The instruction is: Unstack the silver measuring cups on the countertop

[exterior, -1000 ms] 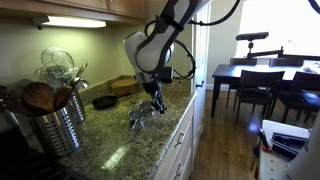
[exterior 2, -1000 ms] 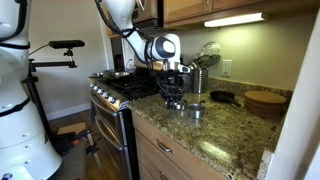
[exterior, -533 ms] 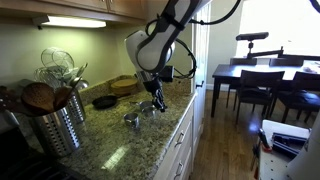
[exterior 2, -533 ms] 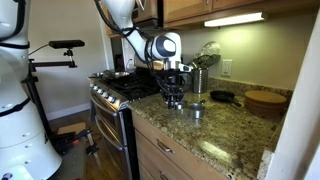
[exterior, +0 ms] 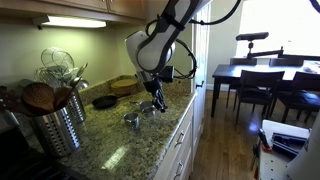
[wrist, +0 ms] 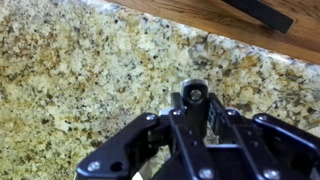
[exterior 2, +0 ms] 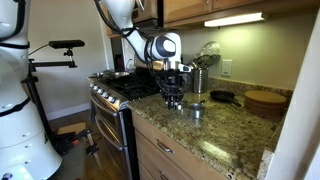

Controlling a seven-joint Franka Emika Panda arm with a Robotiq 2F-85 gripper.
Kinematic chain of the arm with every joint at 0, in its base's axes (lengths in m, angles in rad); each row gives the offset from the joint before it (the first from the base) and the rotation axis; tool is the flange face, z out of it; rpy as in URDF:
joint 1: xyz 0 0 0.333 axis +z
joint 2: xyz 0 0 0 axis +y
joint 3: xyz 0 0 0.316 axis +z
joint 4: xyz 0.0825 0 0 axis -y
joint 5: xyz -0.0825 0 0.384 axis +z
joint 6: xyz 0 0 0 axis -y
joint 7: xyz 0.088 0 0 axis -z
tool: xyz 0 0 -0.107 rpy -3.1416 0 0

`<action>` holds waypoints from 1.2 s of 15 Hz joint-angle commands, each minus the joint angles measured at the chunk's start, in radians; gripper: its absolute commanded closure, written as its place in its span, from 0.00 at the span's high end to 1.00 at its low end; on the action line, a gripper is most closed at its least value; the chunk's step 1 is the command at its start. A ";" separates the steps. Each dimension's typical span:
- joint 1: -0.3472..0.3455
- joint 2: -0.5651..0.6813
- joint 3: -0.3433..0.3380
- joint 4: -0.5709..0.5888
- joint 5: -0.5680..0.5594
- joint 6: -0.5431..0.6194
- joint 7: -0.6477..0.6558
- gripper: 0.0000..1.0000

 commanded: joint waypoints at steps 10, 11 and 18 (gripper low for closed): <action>-0.012 0.005 0.014 -0.016 0.017 0.013 0.024 0.12; -0.012 0.007 0.014 -0.015 0.018 0.013 0.024 0.12; -0.012 0.013 0.014 -0.011 0.021 0.009 0.025 0.17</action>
